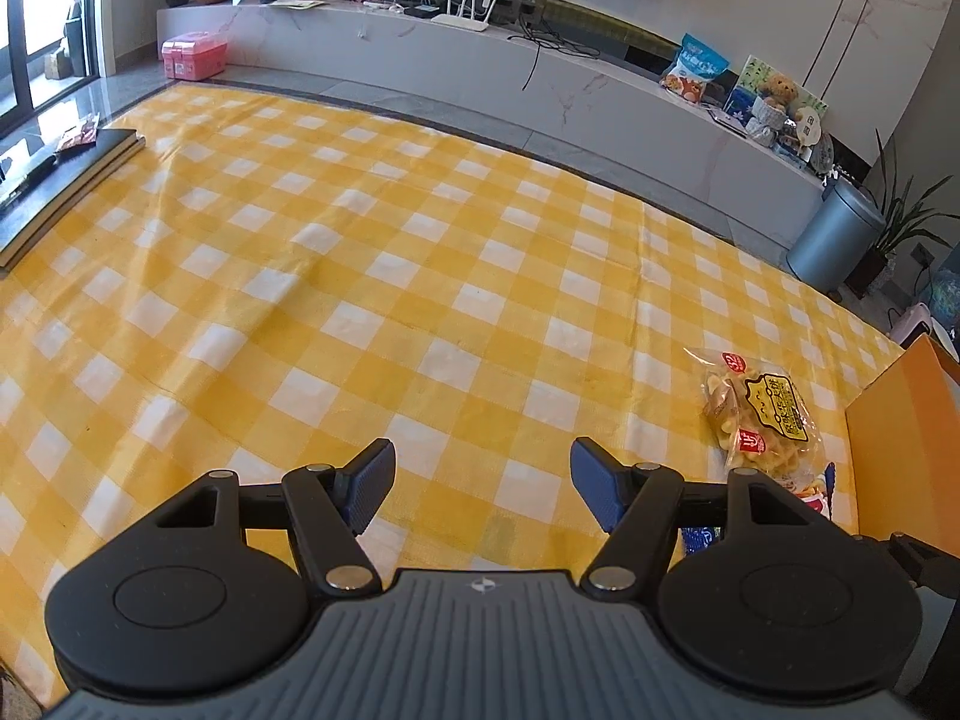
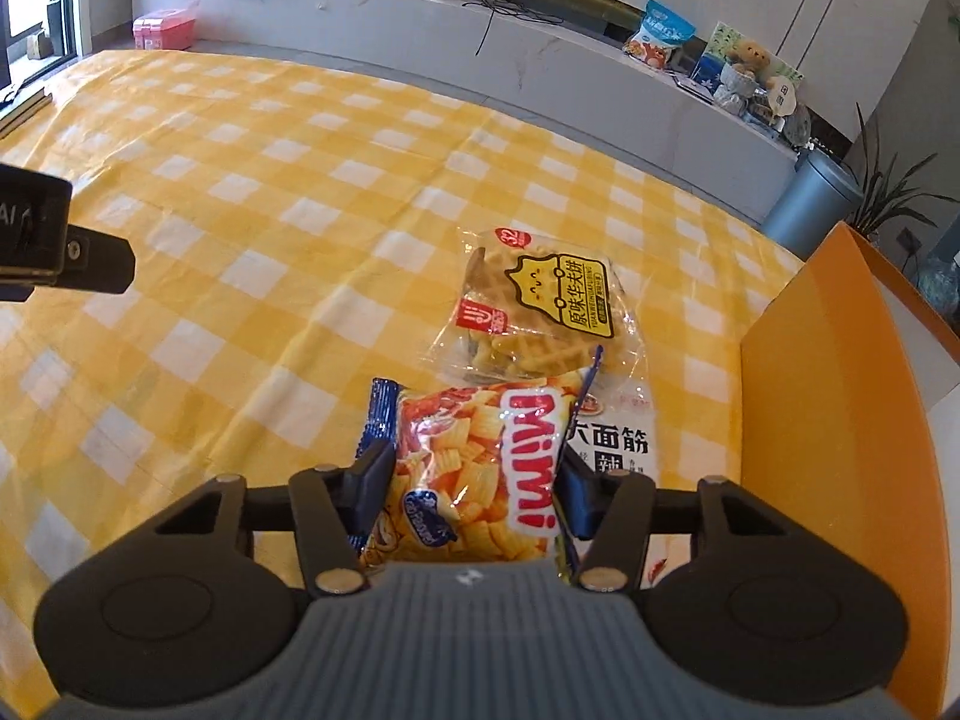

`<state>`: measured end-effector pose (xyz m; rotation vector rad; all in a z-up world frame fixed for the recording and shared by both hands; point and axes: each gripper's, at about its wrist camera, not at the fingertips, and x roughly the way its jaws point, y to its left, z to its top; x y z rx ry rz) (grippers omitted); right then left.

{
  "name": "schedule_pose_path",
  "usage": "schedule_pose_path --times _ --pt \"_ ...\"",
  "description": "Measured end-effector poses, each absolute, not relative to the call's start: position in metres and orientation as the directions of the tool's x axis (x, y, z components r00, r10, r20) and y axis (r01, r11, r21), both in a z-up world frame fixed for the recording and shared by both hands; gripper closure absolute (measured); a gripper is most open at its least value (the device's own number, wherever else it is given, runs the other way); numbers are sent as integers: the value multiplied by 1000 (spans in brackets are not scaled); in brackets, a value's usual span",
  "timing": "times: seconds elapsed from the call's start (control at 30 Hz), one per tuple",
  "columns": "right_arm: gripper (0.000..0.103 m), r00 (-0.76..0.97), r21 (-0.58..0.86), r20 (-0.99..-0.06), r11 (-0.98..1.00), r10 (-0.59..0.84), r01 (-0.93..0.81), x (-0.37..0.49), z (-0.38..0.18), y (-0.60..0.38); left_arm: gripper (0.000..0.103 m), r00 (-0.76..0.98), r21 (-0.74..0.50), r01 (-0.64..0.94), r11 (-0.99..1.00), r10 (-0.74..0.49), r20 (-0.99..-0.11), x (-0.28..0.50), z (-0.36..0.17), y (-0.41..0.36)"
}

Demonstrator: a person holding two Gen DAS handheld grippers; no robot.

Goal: Organize snacks
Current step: 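Grasp the red Mimi chips bag with the right tool and lift it, then grasp the yellow bread packet with the left tool while the right holds the Mimi bag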

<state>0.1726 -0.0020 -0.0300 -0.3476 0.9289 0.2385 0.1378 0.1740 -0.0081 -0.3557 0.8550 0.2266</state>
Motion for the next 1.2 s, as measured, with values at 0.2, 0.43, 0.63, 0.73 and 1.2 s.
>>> schedule_pose_path --times 0.2,0.43,0.63,0.73,1.2 --pt "50 555 -112 -824 929 111 -352 170 -25 -7 24 638 -200 -326 924 59 -767 139 -5 172" --pt "50 576 -40 -798 938 178 -346 168 -5 -15 24 621 -241 -275 931 -20 -784 141 2 167" --pt "50 615 15 -761 954 205 -300 167 18 -40 24 637 -275 -278 920 -38 -770 142 16 158" --pt "50 640 32 -738 959 212 -281 165 31 -57 24 621 -263 -261 929 -47 -783 147 18 149" --pt "50 803 115 -554 975 220 -188 148 112 -148 23 597 -286 -105 953 -170 -784 179 58 84"
